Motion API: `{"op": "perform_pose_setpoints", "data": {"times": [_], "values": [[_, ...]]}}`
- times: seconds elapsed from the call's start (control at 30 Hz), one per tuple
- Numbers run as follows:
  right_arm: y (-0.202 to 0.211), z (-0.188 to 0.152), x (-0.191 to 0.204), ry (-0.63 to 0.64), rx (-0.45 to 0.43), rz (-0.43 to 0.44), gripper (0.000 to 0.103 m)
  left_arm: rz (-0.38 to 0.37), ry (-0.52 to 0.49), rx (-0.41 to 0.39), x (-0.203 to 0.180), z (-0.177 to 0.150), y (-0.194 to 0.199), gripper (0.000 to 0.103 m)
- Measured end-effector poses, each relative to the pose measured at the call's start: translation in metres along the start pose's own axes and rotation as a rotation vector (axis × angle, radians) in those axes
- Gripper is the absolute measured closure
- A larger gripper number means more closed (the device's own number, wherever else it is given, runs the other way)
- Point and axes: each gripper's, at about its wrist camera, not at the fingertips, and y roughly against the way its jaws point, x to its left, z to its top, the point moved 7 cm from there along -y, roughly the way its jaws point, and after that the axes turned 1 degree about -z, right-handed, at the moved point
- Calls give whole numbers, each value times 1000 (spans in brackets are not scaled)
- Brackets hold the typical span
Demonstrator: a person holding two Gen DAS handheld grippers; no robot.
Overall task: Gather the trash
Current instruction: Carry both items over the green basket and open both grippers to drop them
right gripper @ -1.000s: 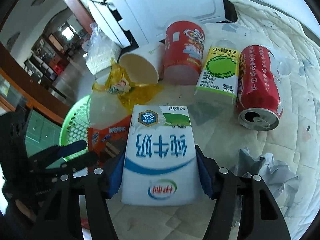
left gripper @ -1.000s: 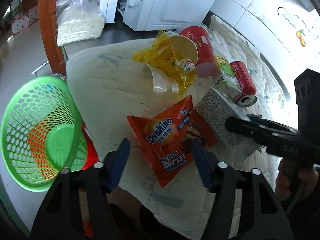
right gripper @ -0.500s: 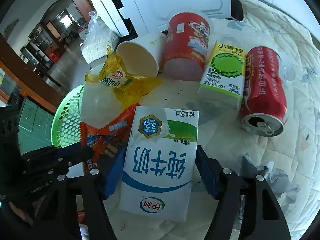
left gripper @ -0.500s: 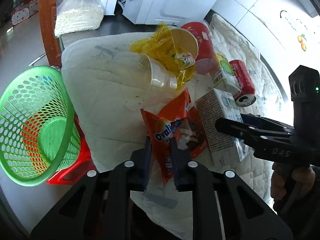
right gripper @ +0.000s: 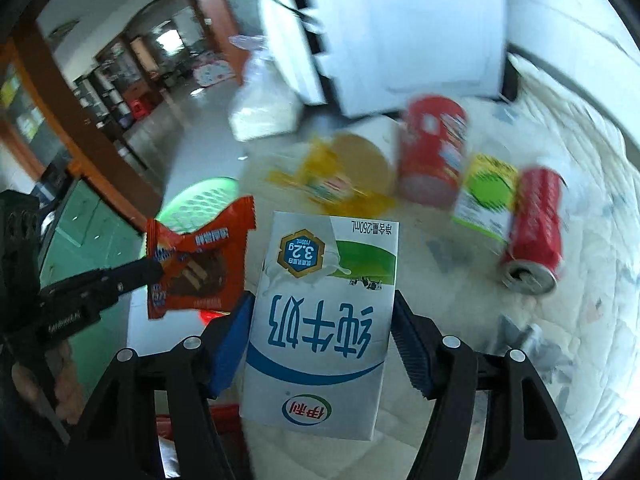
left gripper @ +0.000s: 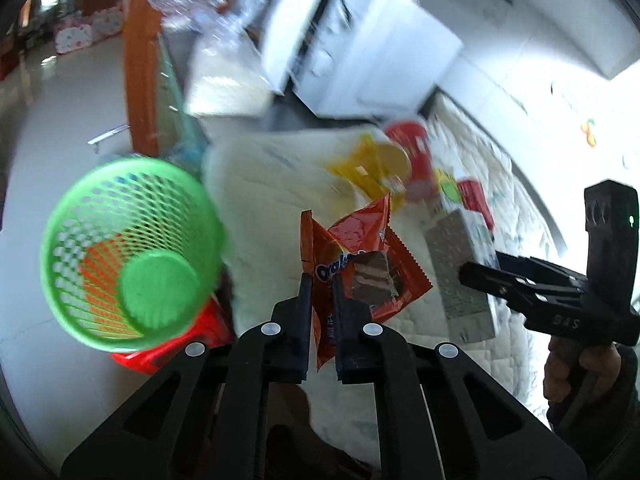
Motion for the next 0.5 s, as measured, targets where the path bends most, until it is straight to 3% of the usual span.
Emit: {"op": "perform_pose_setpoints", "data": {"times": [0.2,0.33,0.5], "values": [[-22,25,62,96,-3,83,39,168,65,-58,77,17,24,95],[-51,37,101,145,14,120,39,284,115,-16,136,18,8,95],[-102,52,145,176,51,146,39,361,197,55,195,10,-14,88]]}}
